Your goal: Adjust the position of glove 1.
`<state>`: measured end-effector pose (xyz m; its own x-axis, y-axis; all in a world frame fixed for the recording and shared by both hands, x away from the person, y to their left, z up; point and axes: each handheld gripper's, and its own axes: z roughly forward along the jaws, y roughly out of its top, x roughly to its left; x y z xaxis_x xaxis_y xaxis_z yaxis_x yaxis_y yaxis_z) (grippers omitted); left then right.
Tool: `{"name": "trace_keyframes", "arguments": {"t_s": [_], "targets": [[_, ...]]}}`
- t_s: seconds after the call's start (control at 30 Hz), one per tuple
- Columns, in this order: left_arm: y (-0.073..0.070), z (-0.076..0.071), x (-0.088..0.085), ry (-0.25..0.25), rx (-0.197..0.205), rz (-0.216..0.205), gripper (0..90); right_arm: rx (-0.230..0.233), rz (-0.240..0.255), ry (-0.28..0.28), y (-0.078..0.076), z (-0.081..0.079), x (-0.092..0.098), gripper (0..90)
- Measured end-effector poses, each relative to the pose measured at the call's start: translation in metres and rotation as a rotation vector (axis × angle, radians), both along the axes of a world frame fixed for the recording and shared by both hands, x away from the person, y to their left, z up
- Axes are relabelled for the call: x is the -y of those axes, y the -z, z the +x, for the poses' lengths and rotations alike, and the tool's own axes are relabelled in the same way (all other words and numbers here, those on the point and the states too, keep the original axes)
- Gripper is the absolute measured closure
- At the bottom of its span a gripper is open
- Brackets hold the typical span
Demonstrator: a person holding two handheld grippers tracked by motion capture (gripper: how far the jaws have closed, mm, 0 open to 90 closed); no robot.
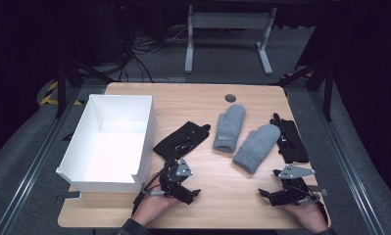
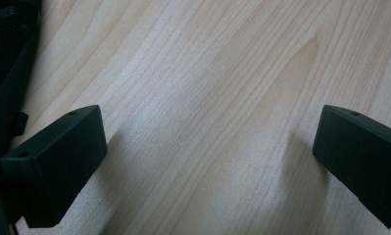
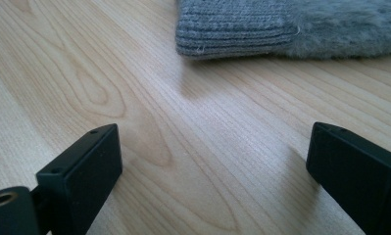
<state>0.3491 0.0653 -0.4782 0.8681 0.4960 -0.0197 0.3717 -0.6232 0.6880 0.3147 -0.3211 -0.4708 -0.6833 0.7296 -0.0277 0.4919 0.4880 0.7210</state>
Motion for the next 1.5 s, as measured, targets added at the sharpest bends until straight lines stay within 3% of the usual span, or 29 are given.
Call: {"name": "trace_keyframes", "arguments": {"t_s": [0.33,0.6,0.73,1.03,1.5], "targets": [[0.000,0.000,-0.004,0.030,0.001,0.001,0.1,-0.014,-0.012,0.004,-0.004,0.004,-0.002,7.2],[0.000,-0.005,-0.007,0.038,-0.001,-0.002,0.1,0.046,0.003,0.028,-0.023,0.007,-0.001,11.6],[0.000,-0.005,-0.007,0.039,-0.001,0.001,0.1,0.069,0.008,0.029,-0.035,0.020,-0.003,15.3],[0.000,-0.008,-0.008,0.039,-0.002,-0.002,0.1,0.089,0.020,0.014,-0.045,0.047,-0.008,18.9],[0.000,-0.010,-0.011,0.035,0.001,0.000,0.1,0.069,0.022,0.004,-0.043,0.099,-0.016,25.9]]}}
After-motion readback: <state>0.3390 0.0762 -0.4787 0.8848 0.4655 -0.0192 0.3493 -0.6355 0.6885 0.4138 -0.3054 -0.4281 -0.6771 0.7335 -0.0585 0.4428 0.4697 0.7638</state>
